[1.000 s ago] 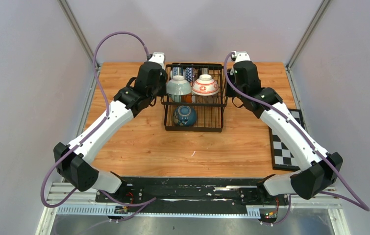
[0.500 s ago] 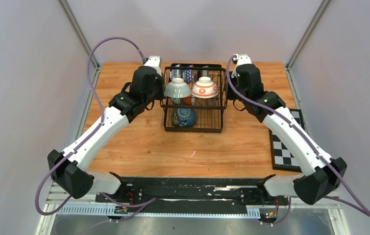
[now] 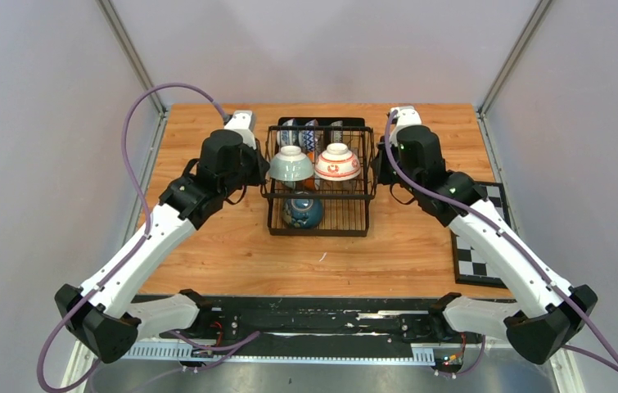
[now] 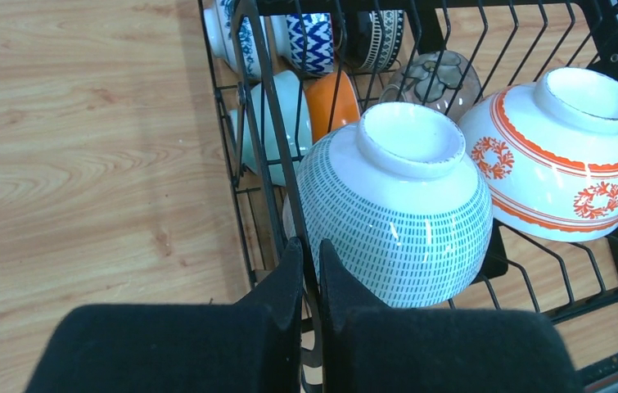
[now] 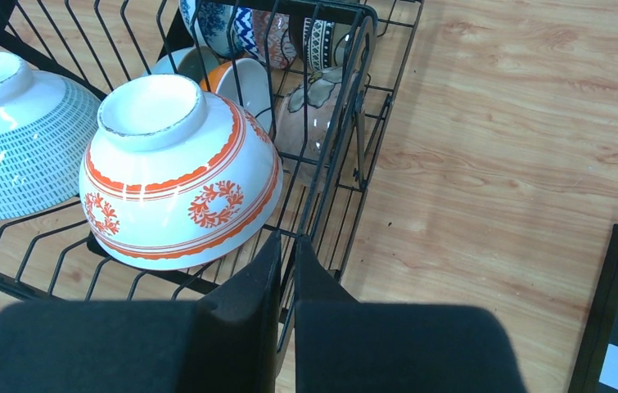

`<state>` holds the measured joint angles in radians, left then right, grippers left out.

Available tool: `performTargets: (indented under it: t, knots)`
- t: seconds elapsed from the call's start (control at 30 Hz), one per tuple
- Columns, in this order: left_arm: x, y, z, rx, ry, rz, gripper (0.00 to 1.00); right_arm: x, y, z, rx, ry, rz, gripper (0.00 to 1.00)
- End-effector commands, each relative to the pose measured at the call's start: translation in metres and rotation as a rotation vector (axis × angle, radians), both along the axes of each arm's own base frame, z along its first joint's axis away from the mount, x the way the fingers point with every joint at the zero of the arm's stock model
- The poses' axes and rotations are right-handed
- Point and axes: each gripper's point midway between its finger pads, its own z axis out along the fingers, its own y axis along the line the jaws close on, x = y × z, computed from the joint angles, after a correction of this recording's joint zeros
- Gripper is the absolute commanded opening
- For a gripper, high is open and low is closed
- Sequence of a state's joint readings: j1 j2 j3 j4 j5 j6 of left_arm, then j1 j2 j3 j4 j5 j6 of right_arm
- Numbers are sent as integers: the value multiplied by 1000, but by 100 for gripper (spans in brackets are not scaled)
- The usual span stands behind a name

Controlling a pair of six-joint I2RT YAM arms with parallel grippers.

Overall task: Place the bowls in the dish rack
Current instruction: Reset both arms

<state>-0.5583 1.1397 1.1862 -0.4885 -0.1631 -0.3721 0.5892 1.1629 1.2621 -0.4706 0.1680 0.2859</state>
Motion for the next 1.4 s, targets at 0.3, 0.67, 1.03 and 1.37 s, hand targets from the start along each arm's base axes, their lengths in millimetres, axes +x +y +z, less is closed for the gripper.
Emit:
performTargets:
  t: [0.3,0.67,1.03,1.37]
  knots:
    - [-18,12,4,37,-12,-35,25,-13,-24,14,-46,-49,-47,16]
    - [-29,39,34,67,-124,27,61,-32,-37,35,-29,-123,-28,61]
    - [-68,70,39,44,-229,51,100,-65,-52,15,30,-155,-6,98]
    - [-93,77,30,-32,-316,22,100,-92,-68,-7,110,-196,-26,100]
